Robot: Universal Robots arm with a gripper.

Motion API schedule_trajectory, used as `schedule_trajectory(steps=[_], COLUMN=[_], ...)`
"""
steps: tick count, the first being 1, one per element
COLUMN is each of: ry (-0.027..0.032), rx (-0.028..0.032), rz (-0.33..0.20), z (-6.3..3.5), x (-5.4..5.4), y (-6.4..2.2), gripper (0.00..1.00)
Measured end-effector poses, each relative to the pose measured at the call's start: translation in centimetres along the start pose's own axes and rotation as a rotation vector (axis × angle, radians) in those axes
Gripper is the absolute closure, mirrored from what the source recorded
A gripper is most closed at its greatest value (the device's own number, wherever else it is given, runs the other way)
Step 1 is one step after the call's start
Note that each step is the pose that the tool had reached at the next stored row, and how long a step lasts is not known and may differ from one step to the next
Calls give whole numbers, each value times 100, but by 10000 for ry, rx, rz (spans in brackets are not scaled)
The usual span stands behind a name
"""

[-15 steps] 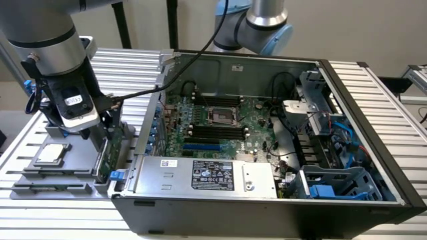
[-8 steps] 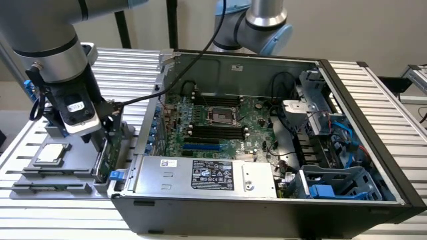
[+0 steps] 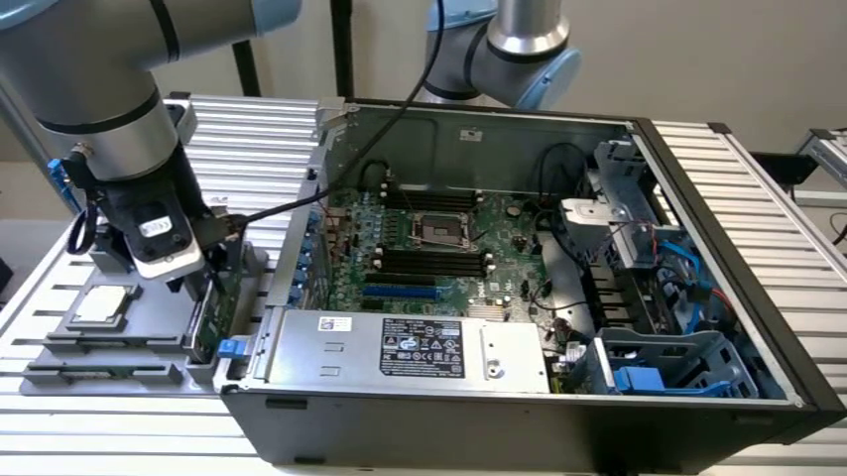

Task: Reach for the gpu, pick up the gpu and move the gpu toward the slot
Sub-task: 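Pick up the gpu and move the gpu toward the slot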

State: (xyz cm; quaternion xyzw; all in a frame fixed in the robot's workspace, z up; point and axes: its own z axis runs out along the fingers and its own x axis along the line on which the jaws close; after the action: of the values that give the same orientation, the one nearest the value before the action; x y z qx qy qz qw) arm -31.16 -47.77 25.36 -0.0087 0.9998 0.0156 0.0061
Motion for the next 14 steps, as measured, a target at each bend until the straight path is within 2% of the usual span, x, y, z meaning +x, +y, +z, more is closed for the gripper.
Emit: schedule_trajectory(steps=[7,14], ry=[-24,-29], rx=[1,14], rz=[0,-1], z=[118,134], x=[1,-3], y=[33,59], gripper=[46,46])
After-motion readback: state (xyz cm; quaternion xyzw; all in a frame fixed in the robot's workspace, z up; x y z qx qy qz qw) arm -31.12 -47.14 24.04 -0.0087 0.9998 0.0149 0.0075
